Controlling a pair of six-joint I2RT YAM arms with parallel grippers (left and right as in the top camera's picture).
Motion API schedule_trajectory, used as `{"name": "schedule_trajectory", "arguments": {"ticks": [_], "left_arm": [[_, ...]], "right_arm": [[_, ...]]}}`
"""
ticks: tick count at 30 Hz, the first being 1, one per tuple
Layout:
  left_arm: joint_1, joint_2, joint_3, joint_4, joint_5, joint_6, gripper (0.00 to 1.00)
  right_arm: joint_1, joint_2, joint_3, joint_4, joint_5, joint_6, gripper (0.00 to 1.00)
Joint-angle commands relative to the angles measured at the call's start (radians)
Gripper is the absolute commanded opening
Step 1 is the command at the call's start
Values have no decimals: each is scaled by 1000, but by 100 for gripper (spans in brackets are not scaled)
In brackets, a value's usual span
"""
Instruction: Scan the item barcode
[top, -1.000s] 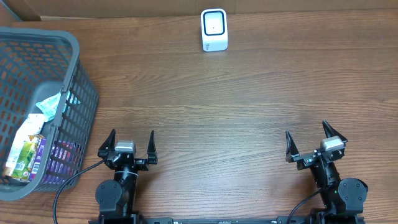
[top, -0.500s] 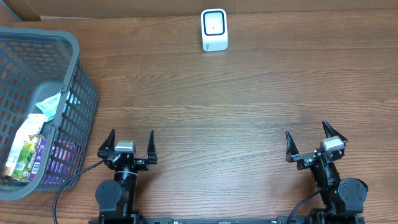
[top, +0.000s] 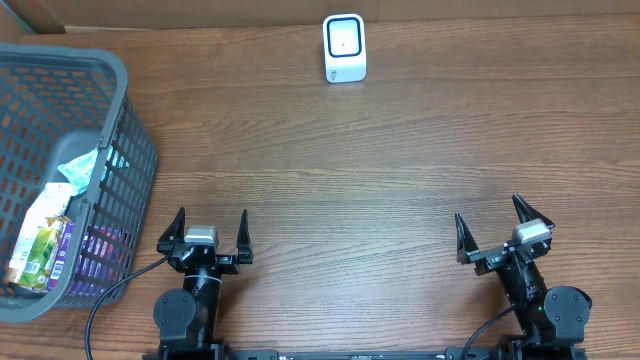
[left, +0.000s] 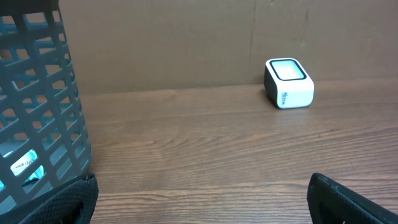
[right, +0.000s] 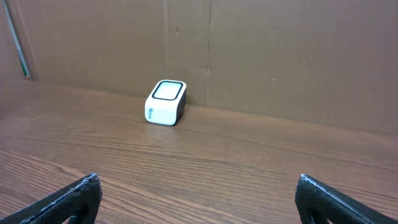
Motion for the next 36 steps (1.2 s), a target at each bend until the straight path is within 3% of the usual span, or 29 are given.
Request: {"name": "schedule_trajectory", "arguments": {"ticks": [1,7,22,29,36], "left_arm": [[-2,-10,-4,7,-14,23,100],[-2,-10,0,101,-8,-19,100],[-2,-2,134,57,-6,-68,100],[-2,121,288,10,24,-68,100],[-2,388,568,-114,63,-66,99]], "right_arm": [[-2,-8,-9,9,-6,34,100],[-2,-8,27,6,-5,66,100],[-2,-8,132,1,-10,68,100],[-2,-8,263,-117,-10,85,100],[-2,38,390,-225,-16,85,100]]}}
